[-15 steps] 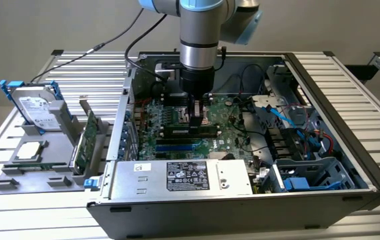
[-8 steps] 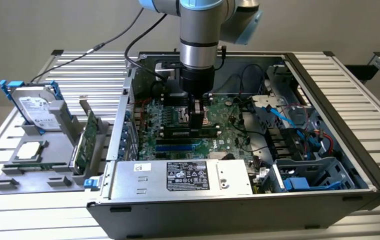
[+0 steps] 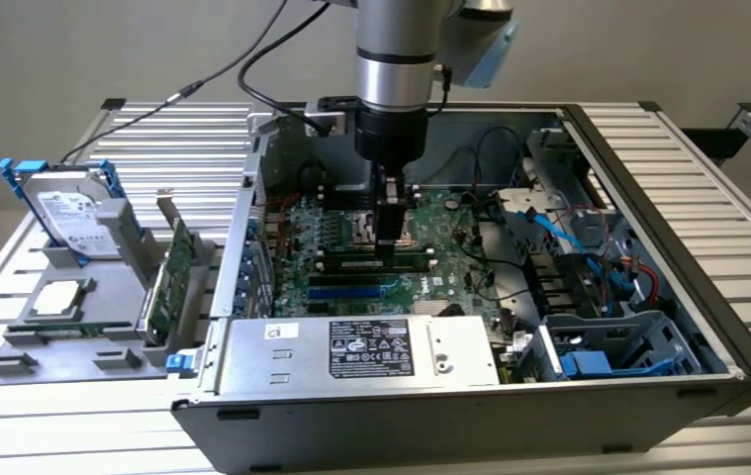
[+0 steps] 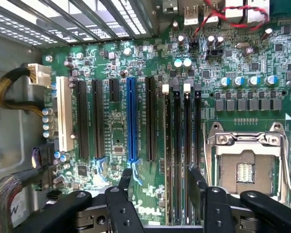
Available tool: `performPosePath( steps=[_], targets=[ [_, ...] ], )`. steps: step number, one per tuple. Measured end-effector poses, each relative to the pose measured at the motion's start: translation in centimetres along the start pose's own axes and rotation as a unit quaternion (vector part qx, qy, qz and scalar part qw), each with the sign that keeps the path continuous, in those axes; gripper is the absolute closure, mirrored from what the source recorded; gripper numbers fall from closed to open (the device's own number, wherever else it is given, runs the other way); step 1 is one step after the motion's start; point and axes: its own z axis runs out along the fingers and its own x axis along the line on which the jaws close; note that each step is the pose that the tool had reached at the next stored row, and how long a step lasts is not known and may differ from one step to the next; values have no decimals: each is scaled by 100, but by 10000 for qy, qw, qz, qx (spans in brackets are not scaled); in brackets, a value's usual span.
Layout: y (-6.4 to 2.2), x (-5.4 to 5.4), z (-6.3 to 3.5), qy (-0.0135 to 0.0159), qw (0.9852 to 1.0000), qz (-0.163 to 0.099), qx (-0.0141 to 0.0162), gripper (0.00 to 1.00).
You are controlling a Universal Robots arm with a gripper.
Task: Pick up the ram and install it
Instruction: 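Insert the ram into the slot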
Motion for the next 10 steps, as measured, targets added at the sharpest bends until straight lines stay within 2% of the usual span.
performPosePath(
  steps=[2, 5, 7, 8, 9, 10],
  targets=[
    [1, 16, -79, 0, 10000, -1, -5, 43],
    [1, 19, -91, -1, 10000, -2, -6, 45],
    [1, 19, -91, -1, 10000, -2, -6, 58],
    [1, 19, -91, -2, 10000, -2, -6, 58],
    [2, 19, -91, -1, 10000, -2, -6, 69],
    [1, 19, -91, -2, 10000, -2, -6, 69]
  ],
)
